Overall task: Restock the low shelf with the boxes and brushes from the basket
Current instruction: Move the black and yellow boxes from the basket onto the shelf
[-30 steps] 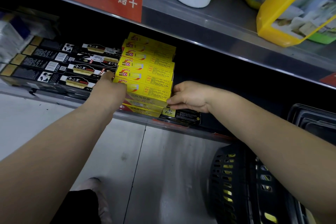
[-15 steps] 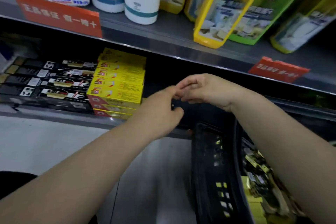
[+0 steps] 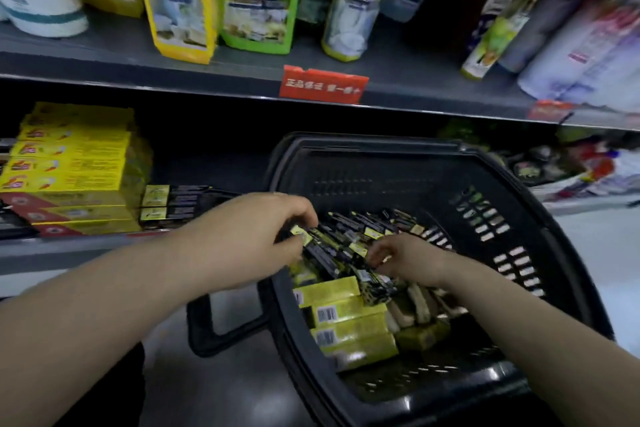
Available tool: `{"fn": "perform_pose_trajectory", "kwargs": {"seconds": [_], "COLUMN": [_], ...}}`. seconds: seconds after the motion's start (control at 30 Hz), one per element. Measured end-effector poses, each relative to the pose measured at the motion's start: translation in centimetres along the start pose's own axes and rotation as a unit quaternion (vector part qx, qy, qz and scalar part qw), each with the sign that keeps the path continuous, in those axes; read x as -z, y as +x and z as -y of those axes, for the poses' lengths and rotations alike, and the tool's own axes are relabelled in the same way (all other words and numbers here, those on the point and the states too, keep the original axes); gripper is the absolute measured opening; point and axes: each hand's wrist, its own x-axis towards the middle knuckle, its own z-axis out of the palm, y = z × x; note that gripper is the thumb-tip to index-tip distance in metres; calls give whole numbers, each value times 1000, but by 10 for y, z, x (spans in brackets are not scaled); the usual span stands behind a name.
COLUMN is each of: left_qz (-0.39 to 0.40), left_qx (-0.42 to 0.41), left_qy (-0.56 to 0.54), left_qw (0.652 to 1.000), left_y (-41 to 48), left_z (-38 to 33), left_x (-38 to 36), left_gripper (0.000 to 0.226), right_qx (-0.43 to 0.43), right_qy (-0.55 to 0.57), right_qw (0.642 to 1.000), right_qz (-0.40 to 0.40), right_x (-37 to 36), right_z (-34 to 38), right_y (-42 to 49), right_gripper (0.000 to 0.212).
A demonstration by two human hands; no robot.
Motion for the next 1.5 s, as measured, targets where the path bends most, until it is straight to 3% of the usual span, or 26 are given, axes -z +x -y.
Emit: {"fn": "perform_pose_trajectory", "kwargs": {"seconds": [0.1,0.2,0.33,0.5,0.7,0.83,1.0,1.07,1.13,1.23,1.33,1.5], "left_qz": [23,11,-2,-10,0,14,-15,-22,-8,-2,-4,-5], "left_qx": [15,37,45,71,198,261,262,281,297,298,298,302], "left_qy": [-18,-54,-65,-101,-231,-362,-493,-528,-542,-557,-555,-550], "left_qw": [999,998,997,992,952,895,829,801,786,776,777,779], "left_y": [12,31,51,59,71,74,79,81,82,83,85,87], "left_z": [0,1,5,1,-10,-17,-23,-21,-17,-14,-12,-16], "left_x": [-11,-21,-24,-26,-44,-66,-80,-82,-85,-87,-89,-91], "left_gripper": [19,18,20,23,38,73,53,52,68,73,63,45], "right_qx": [-38,-20,0,2,35,95,88,55,5,-69,-60,-21], "right_qy": [-107,-183,-208,-218,-40,206,386,323,99,-139,-219,-254], "right_qw": [993,981,978,971,996,972,912,933,978,984,970,954], "right_qz": [40,59,-5,-93,-72,-60,-103,-150,-184,-86,-82,-157], "right_x": [-18,-37,-68,-86,-22,8,26,32,30,11,-7,-16], "right_z": [-22,-13,25,42,42,48,46,30,2,-39,-54,-48], "right_y": [24,59,113,146,79,18,15,33,54,78,91,91], "right_gripper": [31,48,60,48,42,5,37,34,26,45,55,37]}}
